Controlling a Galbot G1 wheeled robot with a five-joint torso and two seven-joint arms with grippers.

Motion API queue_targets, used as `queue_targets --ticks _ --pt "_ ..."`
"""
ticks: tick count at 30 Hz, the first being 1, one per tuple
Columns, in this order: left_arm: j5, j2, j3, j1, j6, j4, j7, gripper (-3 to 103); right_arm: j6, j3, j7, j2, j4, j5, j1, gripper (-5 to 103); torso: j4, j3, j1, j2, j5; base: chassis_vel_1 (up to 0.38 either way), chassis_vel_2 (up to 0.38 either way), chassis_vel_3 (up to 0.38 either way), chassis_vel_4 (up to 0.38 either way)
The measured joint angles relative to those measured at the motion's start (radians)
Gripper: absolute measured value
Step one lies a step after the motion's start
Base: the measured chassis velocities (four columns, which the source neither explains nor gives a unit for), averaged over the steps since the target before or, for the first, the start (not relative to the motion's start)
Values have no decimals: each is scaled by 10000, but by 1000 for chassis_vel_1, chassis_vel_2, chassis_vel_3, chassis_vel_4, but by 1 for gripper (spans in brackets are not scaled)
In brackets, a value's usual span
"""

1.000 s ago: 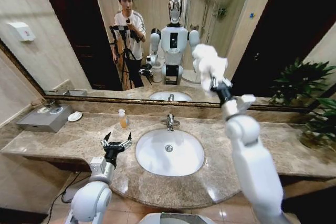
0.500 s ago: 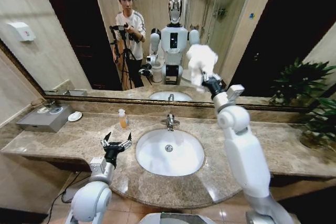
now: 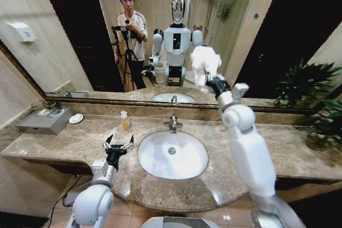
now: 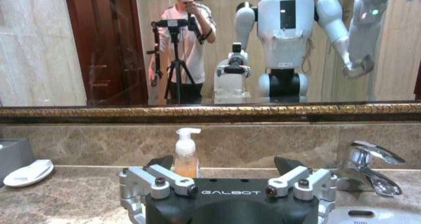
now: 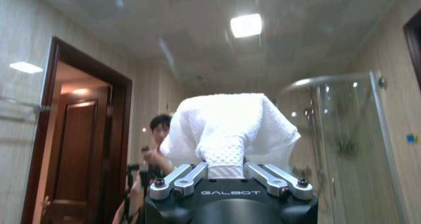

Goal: Pick up the towel from the sink counter and wipe the mirror surface.

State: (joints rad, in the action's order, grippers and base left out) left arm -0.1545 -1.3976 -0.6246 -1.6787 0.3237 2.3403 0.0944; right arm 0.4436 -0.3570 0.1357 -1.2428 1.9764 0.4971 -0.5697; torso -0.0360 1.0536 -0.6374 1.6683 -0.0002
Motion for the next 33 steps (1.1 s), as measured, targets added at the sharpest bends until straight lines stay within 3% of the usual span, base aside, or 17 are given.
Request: queue_targets --ticks 15,28,33 --pt "0 0 0 0 0 0 0 100 -347 87 -464 -294 -399 -706 -1586 10 2 1 0 0 3 0 0 0 0" --pt "0 0 0 0 0 0 0 100 205 373 319 659 -300 558 1010 10 0 0 0 0 0 0 0 0 0" --pt "0 0 0 0 0 0 0 100 193 518 254 669 -600 493 790 10 1 0 0 0 0 0 0 0 0"
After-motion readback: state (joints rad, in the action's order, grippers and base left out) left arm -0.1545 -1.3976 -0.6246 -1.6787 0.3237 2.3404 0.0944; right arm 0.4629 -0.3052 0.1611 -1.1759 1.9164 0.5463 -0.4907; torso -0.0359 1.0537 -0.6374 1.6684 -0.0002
